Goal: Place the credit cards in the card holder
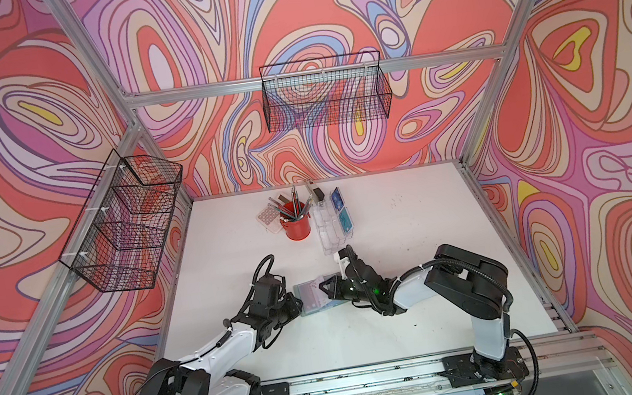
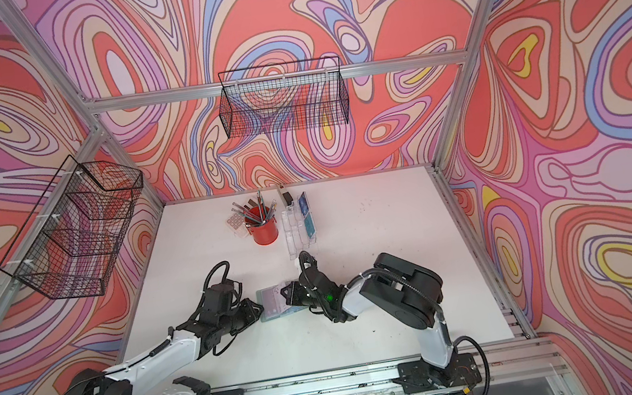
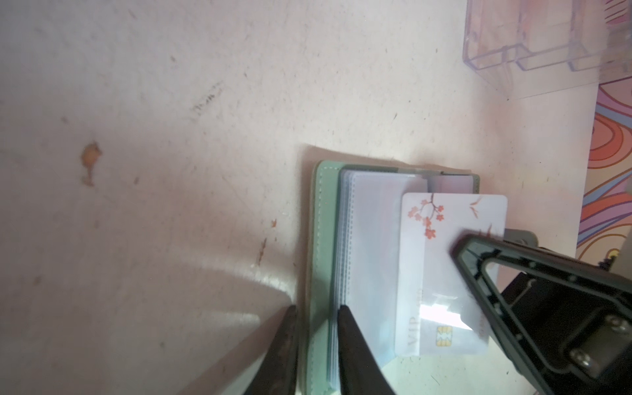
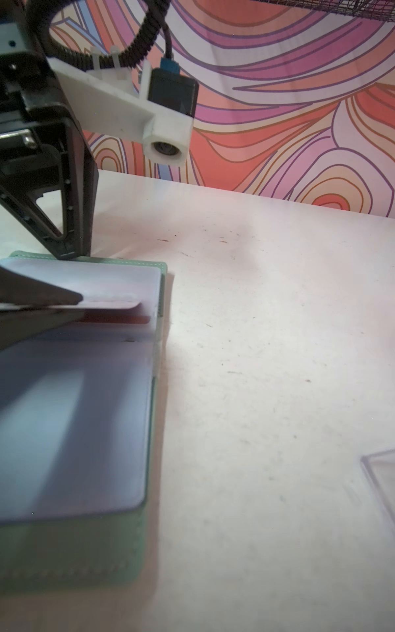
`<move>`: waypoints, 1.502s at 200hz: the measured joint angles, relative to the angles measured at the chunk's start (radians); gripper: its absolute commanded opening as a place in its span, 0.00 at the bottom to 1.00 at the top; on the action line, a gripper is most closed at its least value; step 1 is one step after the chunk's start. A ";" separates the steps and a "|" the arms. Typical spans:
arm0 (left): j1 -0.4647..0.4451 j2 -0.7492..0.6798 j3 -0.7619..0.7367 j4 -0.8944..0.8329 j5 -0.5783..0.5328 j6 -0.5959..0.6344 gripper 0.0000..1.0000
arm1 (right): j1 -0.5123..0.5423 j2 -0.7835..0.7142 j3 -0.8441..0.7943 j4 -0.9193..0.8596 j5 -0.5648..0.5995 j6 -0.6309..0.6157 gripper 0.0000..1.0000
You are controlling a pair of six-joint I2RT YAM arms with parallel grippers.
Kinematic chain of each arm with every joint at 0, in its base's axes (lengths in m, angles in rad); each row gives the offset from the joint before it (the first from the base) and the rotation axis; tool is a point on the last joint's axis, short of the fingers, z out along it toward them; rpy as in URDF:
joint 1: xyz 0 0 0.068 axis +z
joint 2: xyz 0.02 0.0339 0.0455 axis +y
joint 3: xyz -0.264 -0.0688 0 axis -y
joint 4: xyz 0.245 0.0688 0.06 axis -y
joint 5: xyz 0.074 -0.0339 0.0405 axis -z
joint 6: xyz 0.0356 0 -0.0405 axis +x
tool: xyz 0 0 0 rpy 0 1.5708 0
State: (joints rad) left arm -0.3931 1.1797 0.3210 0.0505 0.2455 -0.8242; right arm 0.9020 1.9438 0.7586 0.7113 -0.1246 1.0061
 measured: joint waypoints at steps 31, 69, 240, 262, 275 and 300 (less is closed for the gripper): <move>0.000 0.008 0.003 0.002 -0.003 0.000 0.21 | 0.016 0.020 0.026 0.003 0.013 0.002 0.00; 0.000 0.014 0.005 0.006 -0.007 -0.003 0.21 | 0.025 0.023 0.036 -0.017 0.040 0.001 0.00; 0.000 -0.002 -0.002 -0.003 -0.014 -0.018 0.19 | 0.067 0.035 0.018 0.043 0.161 0.065 0.00; 0.000 -0.002 -0.002 -0.003 -0.014 -0.018 0.19 | 0.079 0.035 0.018 0.039 0.177 0.065 0.00; 0.000 -0.002 -0.002 -0.003 -0.014 -0.018 0.18 | 0.084 0.035 0.019 0.032 0.190 0.065 0.02; 0.000 -0.002 -0.002 -0.003 -0.014 -0.018 0.19 | 0.090 0.026 0.029 -0.031 0.217 0.053 0.23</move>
State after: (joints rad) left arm -0.3931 1.1774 0.3187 0.0475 0.2310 -0.8425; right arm 0.9920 1.9697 0.7876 0.6804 0.0921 1.0588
